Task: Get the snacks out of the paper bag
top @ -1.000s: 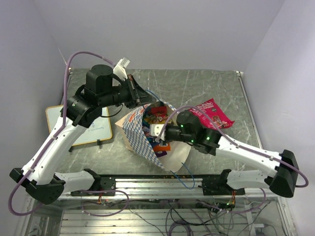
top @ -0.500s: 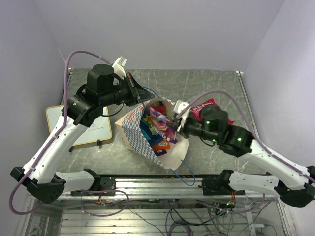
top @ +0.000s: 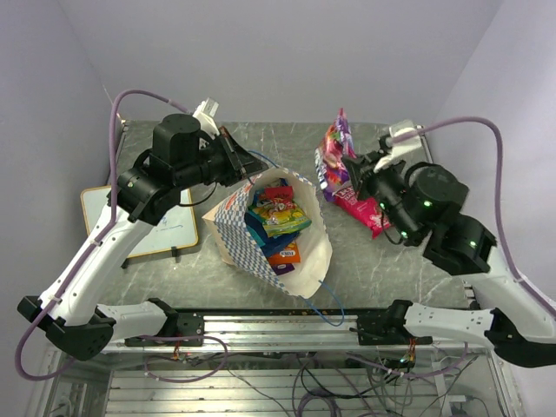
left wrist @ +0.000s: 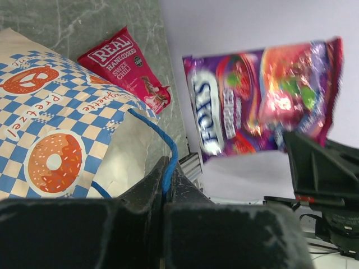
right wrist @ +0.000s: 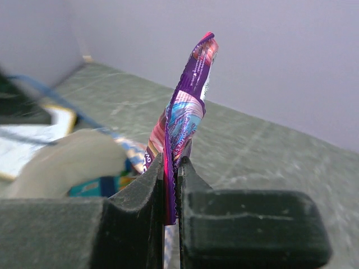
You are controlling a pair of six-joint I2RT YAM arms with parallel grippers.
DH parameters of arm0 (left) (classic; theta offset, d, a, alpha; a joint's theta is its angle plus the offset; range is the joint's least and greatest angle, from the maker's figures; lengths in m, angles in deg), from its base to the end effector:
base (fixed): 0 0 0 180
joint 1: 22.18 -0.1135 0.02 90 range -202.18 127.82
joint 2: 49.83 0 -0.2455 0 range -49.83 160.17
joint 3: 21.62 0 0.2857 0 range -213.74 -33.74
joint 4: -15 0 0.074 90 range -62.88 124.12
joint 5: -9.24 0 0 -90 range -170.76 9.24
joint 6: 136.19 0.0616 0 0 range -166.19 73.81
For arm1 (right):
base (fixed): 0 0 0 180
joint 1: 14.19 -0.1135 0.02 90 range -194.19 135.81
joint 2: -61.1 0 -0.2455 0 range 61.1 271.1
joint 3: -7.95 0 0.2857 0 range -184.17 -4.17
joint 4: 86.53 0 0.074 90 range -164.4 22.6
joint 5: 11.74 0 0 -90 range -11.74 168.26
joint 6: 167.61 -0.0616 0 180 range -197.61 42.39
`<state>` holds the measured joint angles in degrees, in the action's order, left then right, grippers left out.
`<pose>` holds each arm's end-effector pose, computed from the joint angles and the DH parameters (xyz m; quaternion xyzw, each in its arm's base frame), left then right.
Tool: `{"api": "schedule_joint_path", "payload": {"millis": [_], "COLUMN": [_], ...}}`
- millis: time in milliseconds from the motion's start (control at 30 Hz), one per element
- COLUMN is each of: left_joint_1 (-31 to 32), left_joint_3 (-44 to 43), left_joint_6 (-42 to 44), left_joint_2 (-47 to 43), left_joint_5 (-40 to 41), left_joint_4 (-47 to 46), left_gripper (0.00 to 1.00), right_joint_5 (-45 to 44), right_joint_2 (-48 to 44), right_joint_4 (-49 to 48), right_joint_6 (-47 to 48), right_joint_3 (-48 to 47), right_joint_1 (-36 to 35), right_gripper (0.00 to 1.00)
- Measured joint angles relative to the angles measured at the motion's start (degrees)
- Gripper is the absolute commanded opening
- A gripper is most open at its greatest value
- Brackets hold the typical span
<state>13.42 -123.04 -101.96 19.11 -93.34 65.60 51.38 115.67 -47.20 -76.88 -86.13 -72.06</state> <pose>0.2363 -0.1857 0.4543 -0.0776 0.8036 -0.4794 0.3441 0.1443 0.1775 0.4957 -0.1925 0.6794 0.1853 0.6834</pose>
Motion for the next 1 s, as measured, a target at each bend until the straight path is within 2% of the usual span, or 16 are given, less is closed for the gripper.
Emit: {"api": "schedule_joint_path", "payload": {"millis": [133, 233, 400, 467, 567, 700, 800, 900, 1000], "left_joint_1": [0.0, 0.0, 0.0, 0.0, 0.0, 0.0, 0.0, 0.0, 0.0], "left_joint_3": [0.0, 0.0, 0.0, -0.1, -0.4, -0.5, -0.5, -0.5, -0.5], "left_joint_6": [0.0, 0.3, 1.0, 1.4, 2.0, 2.5, 2.8, 2.9, 3.2], "left_joint_2": [-0.1, -0.2, -0.3, -0.3, -0.3, -0.3, -0.3, -0.3, -0.2], "left_joint_5": [0.3, 0.3, 0.0, -0.2, -0.6, -1.2, -1.9, -2.8, -3.6], "left_joint_4": [0.2, 0.3, 0.2, 0.3, 0.0, -0.5, -0.8, -0.9, -0.9], "left_gripper": [0.07, 0.07, 0.07, 0.07, 0.07, 0.07, 0.07, 0.07, 0.07], "right_joint_5": [-14.2, -16.3, -6.9, -2.8, 5.5, 17.4, 21.4, 24.0, 24.3], "right_joint_2": [4.5, 9.0, 15.7, 15.9, 14.7, 11.5, 9.8, 7.2, 4.4], "right_joint_4": [-3.8, -6.8, -8.3, -9.5, -13.2, -20.4, -25.4, -30.3, -29.9], "right_joint_6": [-1.2, -3.2, -13.7, -17.9, -24.6, -32.5, -35.8, -37.5, -38.6], "right_joint_3": [1.7, 5.1, 8.5, 12.0, 19.4, 33.9, 43.2, 51.2, 55.8], "right_joint_1": [0.8, 6.0, 26.3, 31.8, 39.0, 48.6, 53.9, 56.3, 58.0], "right_gripper": [0.00, 0.00, 0.00, 0.00, 0.00, 0.00, 0.00, 0.00, 0.00]}}
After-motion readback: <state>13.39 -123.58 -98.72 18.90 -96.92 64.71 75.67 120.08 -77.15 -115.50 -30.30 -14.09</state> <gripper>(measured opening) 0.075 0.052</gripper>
